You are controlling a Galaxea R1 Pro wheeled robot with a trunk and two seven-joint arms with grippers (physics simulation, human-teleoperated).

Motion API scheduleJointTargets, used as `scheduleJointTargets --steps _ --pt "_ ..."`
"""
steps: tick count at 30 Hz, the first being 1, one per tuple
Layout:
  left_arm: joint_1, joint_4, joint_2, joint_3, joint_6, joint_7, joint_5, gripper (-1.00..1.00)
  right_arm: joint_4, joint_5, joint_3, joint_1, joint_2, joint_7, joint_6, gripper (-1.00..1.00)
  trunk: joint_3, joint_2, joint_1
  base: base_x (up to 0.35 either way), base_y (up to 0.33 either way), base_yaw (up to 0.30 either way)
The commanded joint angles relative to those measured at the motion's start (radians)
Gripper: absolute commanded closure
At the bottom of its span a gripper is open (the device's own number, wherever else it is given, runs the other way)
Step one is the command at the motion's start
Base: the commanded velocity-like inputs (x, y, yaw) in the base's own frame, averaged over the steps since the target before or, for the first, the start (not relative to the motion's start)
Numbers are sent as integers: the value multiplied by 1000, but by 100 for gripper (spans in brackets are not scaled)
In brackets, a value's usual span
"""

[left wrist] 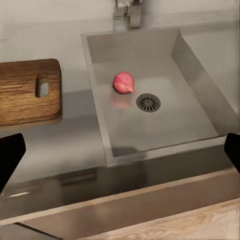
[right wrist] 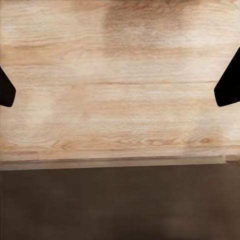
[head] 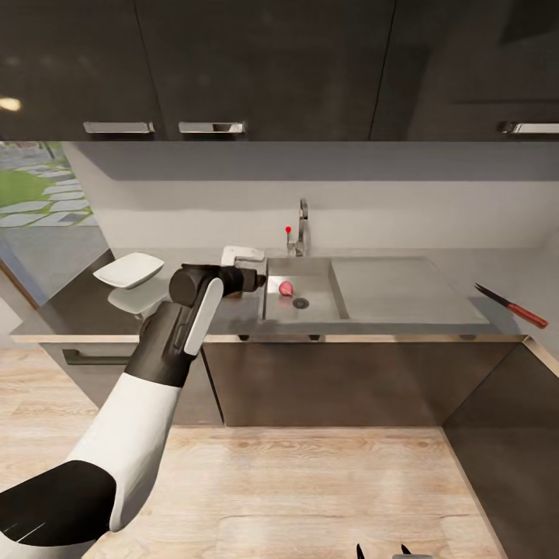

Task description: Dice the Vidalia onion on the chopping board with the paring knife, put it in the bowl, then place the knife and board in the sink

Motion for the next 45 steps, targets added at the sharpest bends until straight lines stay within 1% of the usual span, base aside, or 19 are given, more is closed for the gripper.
scheduleJointTargets --steps 1,5,8,11,12,18,24,31,32,35,40,45 --pt "-1 -6 1 -4 4 10 11 -100 -2 -7 7 0 -2 -9 -1 -100 -2 -2 1 41 -40 0" --pt "-1 -10 3 -10 3 11 11 -100 0 -7 6 0 -2 -9 -1 -100 -2 -2 1 114 -110 0" --pt "-1 -5 3 -21 3 11 10 -100 6 -7 6 0 -2 -9 -1 -100 -2 -2 1 194 -187 0" --pt "-1 11 3 -28 2 12 10 -100 13 -7 7 0 -2 -10 -1 -100 -2 -2 1 222 -216 0" --pt "-1 35 3 -30 1 13 10 -100 16 -7 6 0 -2 -10 -1 -100 -2 -2 1 235 -228 0" --pt "-1 76 4 -31 0 13 10 -100 18 -7 7 0 -2 -10 -1 -100 -2 -2 1 237 -231 0" --pt "-1 153 5 -32 -3 13 8 -100 23 -9 7 0 -2 -10 -1 -100 -2 -2 1 238 -232 0" --pt "-1 181 5 -30 -4 13 8 -100 23 -9 7 0 -2 -9 -1 -100 -2 -2 1 242 -232 0" --pt "0 199 6 -30 -5 13 8 -100 23 -9 8 0 -2 -10 -1 -100 -2 -2 1 248 -231 0" --pt "-1 218 7 -29 -5 13 8 -100 23 -9 8 0 -2 -10 -1 -100 -2 -2 1 255 -218 0" --pt "-1 247 8 -27 -6 12 7 -100 23 -8 8 0 -2 -10 -1 -100 -4 -2 1 296 -94 0" --pt "-1 266 14 -26 -7 12 7 -100 23 -9 9 0 -2 -10 -1 -100 -7 -2 1 316 -9 0"
